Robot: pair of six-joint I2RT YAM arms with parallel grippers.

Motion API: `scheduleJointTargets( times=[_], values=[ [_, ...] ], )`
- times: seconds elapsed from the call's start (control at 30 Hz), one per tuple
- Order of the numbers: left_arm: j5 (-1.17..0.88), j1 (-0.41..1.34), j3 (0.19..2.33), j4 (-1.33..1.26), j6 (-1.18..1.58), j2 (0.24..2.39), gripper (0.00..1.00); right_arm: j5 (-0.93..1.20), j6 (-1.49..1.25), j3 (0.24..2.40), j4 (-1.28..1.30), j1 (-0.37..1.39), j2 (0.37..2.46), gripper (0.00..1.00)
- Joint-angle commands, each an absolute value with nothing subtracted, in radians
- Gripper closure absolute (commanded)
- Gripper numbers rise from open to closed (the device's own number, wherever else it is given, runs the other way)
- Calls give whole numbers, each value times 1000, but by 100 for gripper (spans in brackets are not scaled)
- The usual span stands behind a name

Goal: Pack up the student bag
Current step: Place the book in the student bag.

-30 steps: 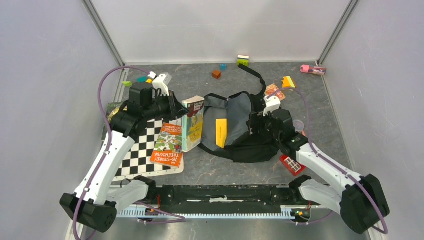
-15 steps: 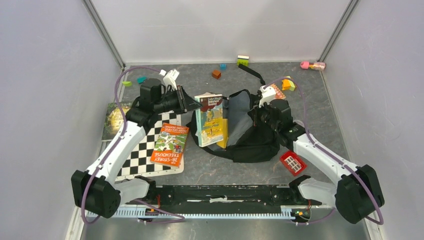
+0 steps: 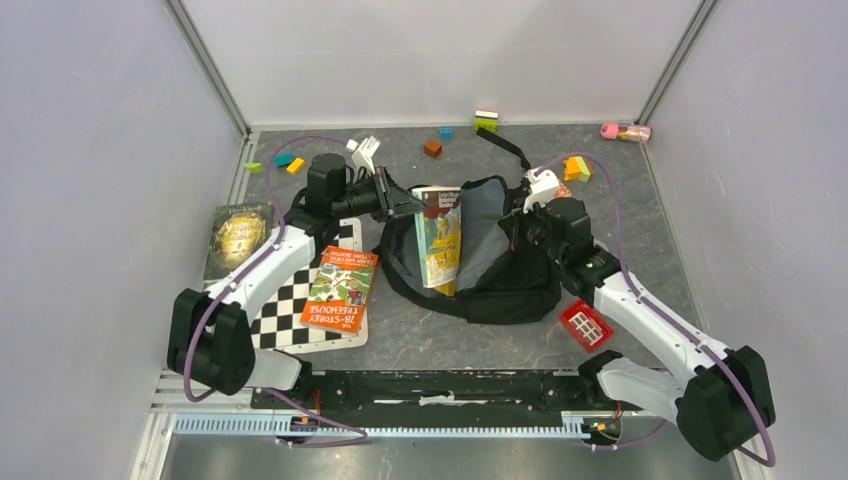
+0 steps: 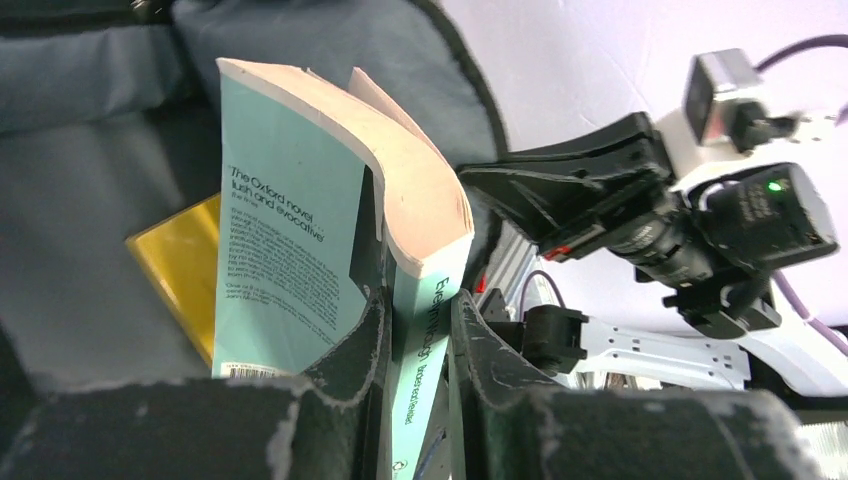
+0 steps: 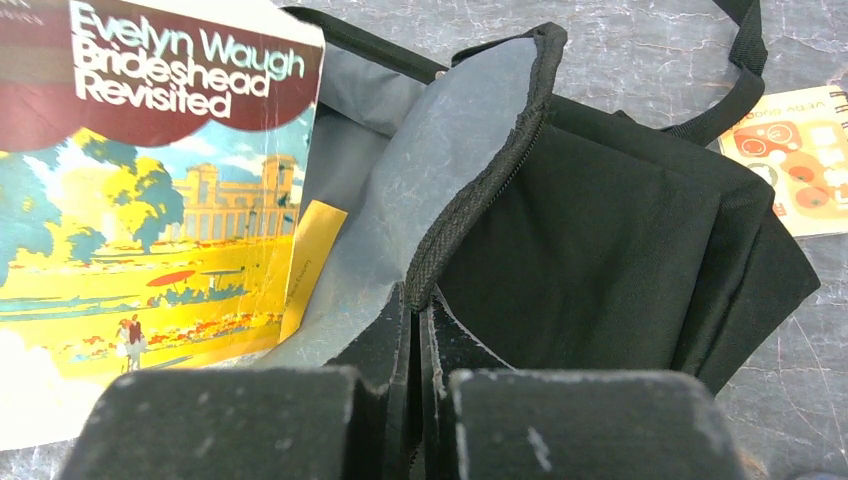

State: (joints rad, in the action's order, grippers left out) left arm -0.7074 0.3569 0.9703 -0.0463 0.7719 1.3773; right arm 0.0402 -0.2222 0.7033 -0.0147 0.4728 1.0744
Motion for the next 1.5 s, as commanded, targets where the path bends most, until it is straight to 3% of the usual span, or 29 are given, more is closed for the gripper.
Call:
scheduleJointTargets(
  times=[0.0, 0.3, 0.53, 1.07, 1.47],
  values=[
    [-787, 369, 1045, -188, 829, 1326, 98, 9, -222, 765, -30, 467, 1046, 100],
    [-761, 312, 1000, -138, 744, 1486, 98, 11, -221, 767, -8, 468, 1021, 100],
    [-462, 308, 1061, 151, 482, 1537, 98, 9, -215, 765, -3, 467, 1004, 100],
    [-24, 351, 1065, 326, 497, 1482, 98, 35, -229, 823, -12, 468, 1013, 100],
    [-335, 350, 1134, 274, 623, 1216, 98, 26, -222, 825, -13, 468, 1010, 100]
  ],
)
